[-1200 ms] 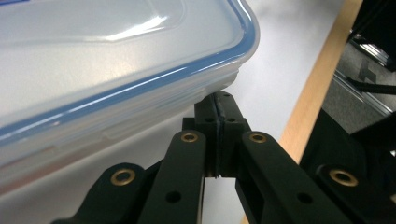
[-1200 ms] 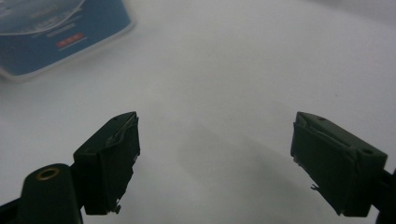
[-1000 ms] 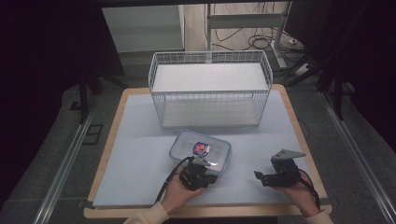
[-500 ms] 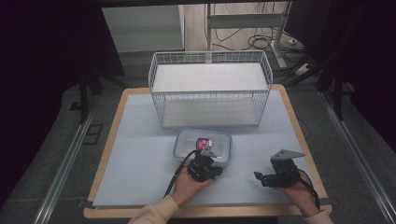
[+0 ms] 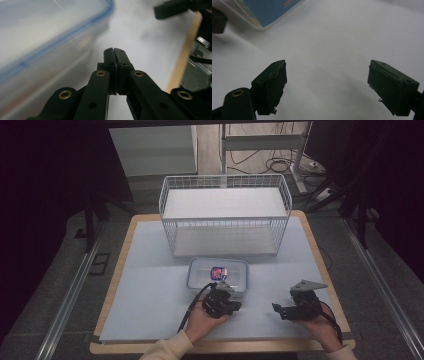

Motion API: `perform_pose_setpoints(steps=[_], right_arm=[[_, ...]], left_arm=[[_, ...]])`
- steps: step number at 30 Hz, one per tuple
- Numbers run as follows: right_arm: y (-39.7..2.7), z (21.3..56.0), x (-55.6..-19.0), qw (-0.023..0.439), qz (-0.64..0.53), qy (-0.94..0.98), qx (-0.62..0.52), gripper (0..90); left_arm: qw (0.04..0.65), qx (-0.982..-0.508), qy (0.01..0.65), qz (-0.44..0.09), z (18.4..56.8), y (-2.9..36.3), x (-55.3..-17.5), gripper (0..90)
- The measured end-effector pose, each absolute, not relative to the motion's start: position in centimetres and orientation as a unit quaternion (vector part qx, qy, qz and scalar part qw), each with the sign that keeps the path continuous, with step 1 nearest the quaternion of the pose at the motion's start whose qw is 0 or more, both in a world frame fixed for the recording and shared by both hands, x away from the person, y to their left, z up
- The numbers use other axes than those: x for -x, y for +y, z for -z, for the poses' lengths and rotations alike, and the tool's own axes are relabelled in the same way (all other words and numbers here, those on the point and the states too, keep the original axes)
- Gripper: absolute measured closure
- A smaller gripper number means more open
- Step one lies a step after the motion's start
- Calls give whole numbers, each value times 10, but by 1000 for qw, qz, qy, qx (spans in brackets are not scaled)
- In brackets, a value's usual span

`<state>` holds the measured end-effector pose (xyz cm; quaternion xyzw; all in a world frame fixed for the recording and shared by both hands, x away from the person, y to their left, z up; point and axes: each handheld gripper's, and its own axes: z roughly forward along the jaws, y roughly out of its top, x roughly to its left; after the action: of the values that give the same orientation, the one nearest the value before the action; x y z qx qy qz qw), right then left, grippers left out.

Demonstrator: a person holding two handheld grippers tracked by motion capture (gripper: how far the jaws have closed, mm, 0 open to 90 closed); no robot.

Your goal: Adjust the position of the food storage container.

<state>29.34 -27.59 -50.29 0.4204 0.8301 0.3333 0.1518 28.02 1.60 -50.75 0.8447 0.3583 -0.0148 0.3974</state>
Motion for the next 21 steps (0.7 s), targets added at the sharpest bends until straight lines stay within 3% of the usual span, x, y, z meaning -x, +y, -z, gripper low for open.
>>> perform_pose_setpoints(steps=[8,17,19,21], right_arm=[[-277,503,-294,154,-339,828,-420,159],[-276,504,-294,155,-337,829,-419,159],[-276,504,-294,154,-338,829,-418,159],[-276,504,-294,153,-343,829,-415,158]], left_arm=[[413,-833,368,14,498,67,-253,888],[408,-812,416,-9,504,127,-248,865],[413,-805,426,-21,503,139,-249,797],[420,-796,435,-24,502,149,-250,655]])
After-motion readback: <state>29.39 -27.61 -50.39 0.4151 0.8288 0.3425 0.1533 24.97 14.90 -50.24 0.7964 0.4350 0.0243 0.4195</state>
